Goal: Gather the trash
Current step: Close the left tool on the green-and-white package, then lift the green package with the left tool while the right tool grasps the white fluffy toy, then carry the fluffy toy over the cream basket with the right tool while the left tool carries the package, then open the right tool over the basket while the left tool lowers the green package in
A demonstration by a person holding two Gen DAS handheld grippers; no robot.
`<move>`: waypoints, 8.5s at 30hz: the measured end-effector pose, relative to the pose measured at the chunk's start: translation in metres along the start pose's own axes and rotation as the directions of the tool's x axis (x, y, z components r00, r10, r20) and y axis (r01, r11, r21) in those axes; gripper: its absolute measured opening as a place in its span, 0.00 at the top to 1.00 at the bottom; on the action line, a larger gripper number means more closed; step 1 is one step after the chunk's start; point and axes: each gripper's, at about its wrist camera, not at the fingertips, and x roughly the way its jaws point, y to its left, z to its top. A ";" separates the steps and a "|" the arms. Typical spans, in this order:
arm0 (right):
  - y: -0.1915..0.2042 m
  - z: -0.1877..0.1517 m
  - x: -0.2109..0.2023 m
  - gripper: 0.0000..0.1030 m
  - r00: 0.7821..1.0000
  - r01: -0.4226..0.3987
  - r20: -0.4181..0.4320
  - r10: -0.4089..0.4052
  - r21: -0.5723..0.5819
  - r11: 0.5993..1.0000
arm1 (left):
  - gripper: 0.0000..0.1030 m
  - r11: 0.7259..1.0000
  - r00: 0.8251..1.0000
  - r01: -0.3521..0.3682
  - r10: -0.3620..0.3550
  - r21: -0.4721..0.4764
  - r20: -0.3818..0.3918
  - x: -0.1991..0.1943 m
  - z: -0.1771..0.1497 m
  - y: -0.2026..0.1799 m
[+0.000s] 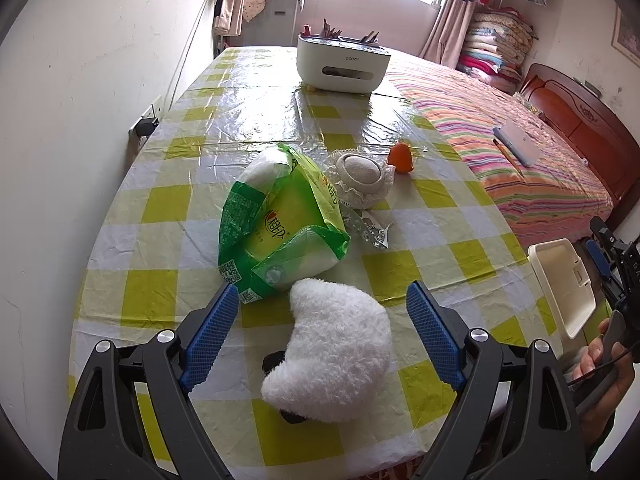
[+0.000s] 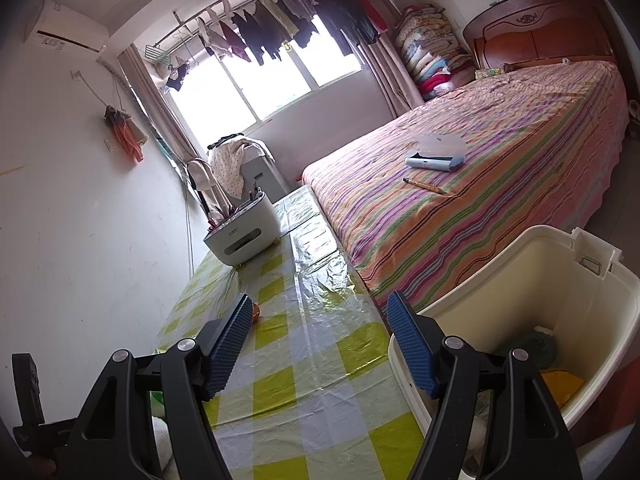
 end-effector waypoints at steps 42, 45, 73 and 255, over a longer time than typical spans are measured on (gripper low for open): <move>0.024 -0.023 0.019 0.34 0.997 -0.007 -0.079 0.000 -0.081 0.997 | 0.66 0.985 0.977 -0.071 0.037 -0.158 -0.211 0.090 0.057 0.060; 0.025 -0.023 0.020 0.34 0.997 -0.007 -0.080 0.000 -0.087 0.996 | 0.75 0.984 0.981 -0.069 0.037 -0.162 -0.190 0.084 0.058 0.062; 0.154 -0.119 0.051 0.23 0.758 -0.519 -0.511 0.405 -0.097 0.849 | 0.81 0.985 0.999 -0.007 -0.001 -0.173 -0.046 0.041 0.063 0.056; -0.119 0.053 -0.059 0.32 0.948 0.273 0.158 -0.276 0.041 0.961 | 0.80 0.883 0.910 0.411 -0.381 0.226 -0.163 0.073 -0.020 -0.249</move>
